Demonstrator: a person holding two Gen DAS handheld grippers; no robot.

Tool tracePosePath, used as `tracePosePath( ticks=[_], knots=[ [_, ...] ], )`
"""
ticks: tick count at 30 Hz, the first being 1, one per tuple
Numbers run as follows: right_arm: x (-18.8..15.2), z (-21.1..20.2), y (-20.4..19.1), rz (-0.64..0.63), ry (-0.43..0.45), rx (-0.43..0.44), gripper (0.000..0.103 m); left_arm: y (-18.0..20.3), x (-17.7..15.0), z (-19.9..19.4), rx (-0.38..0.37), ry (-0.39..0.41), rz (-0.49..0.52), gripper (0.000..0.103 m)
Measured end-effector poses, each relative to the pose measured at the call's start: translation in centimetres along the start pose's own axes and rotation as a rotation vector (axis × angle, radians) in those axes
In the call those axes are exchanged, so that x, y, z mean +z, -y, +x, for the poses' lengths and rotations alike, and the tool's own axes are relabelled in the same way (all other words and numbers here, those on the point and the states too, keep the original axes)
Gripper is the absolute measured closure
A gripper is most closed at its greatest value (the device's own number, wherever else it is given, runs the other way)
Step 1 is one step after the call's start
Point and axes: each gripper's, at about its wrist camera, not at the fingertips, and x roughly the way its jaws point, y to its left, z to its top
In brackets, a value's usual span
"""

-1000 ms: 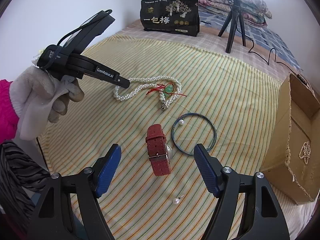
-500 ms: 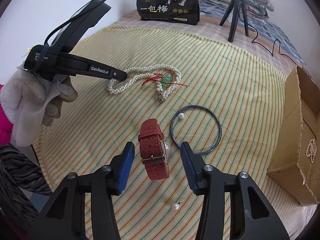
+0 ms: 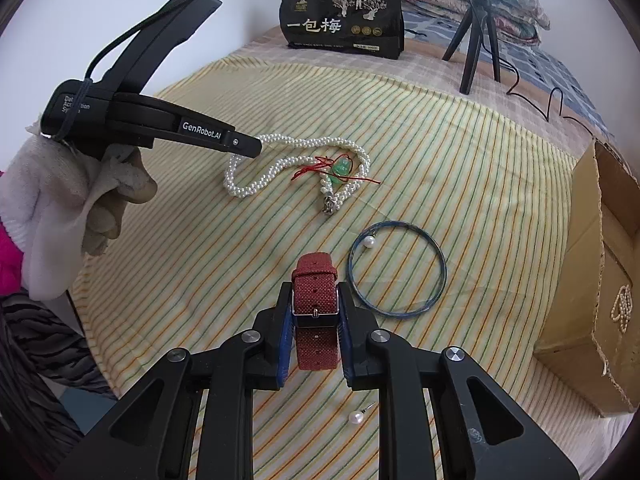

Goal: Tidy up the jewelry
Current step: 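Lift the necklace with the left tool while the right tool carries the watch to the box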

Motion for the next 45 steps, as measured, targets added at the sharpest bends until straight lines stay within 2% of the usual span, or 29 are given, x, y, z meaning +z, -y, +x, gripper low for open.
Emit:
tracePosePath(
  ticks=[8,26,45],
  knots=[
    [0.3,-0.7,0.1,0.008,0.024,-0.002,0.085,1.3,0.7,-2.3,-0.062,0.048,0.003,0.097],
    [1.2,-3.0,0.8,0.032,0.094,-0.008,0.085,5.2,1.8,-9.4,-0.26,0.174,0.023,0.097],
    [1.7,-6.2,2.0,0.057,0.177,-0.019,0.085,8.4,2.0,-15.6,-0.362,0.295,0.084,0.097]
  ],
)
